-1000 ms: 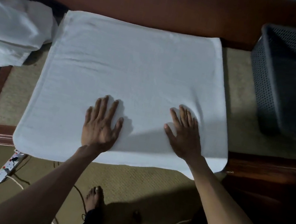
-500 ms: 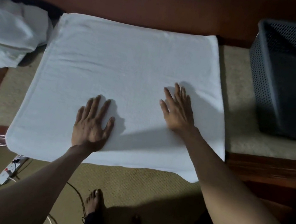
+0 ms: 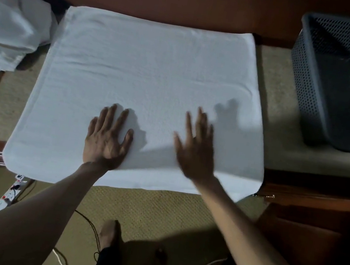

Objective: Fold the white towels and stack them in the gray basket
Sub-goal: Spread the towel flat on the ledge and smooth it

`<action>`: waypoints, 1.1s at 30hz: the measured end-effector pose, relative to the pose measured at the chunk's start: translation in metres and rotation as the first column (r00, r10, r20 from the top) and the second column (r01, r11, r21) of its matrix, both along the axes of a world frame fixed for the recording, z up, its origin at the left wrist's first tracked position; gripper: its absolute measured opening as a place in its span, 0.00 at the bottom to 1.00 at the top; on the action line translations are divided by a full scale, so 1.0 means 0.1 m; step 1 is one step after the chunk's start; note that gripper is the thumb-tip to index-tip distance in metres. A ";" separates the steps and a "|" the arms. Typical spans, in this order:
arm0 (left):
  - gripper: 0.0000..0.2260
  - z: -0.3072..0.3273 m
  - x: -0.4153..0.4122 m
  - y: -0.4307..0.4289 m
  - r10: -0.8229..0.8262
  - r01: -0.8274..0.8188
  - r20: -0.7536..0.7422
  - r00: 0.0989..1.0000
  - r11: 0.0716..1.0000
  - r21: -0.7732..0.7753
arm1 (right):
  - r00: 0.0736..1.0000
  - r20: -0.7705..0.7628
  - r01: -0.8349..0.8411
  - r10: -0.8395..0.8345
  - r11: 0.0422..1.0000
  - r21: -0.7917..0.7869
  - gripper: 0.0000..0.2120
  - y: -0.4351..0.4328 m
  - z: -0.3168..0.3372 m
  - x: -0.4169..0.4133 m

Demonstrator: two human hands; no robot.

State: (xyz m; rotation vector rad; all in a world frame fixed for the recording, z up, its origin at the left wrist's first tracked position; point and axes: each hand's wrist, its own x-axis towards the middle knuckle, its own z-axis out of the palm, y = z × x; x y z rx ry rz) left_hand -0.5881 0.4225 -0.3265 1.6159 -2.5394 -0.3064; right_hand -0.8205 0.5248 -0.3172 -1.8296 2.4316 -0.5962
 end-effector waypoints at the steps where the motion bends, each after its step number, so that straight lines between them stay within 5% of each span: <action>1: 0.29 0.00 0.00 0.00 0.004 -0.004 -0.003 1.000 1.000 -0.002 | 0.996 -0.003 -0.092 0.092 0.995 0.044 0.32 0.14 -0.01 0.24; 7: 0.28 -0.05 0.02 -0.01 -0.003 0.003 -0.017 1.000 1.000 -0.030 | 0.979 -0.126 -0.154 0.159 0.987 0.052 0.28 0.66 -0.38 0.18; 13: 0.28 -0.06 0.02 -0.01 -0.013 0.013 -0.022 1.000 0.999 -0.034 | 0.971 -0.153 0.180 -0.185 0.983 -0.044 0.26 1.15 -0.44 -0.85; 17: 0.28 -0.06 0.01 0.00 -0.004 0.003 -0.009 1.000 0.999 -0.036 | 0.936 -0.039 0.344 -0.349 0.934 -0.098 0.26 1.13 -0.27 -0.77; 22: 0.28 -0.03 0.05 0.00 -0.006 0.007 -0.063 0.998 1.000 0.010 | 0.996 0.053 0.079 -0.069 0.977 -0.197 0.23 0.54 -0.06 0.20; 26: 0.22 -0.02 0.27 0.19 -0.017 0.009 -0.223 0.975 0.999 -0.040 | 0.998 -0.055 -0.026 0.016 0.983 -0.184 0.22 0.29 -0.30 0.75; 33: 0.27 -0.15 1.67 0.21 -0.043 0.045 0.028 0.999 0.996 -0.078 | 0.989 -0.121 -0.109 0.084 0.969 -0.220 0.20 0.35 -0.42 0.60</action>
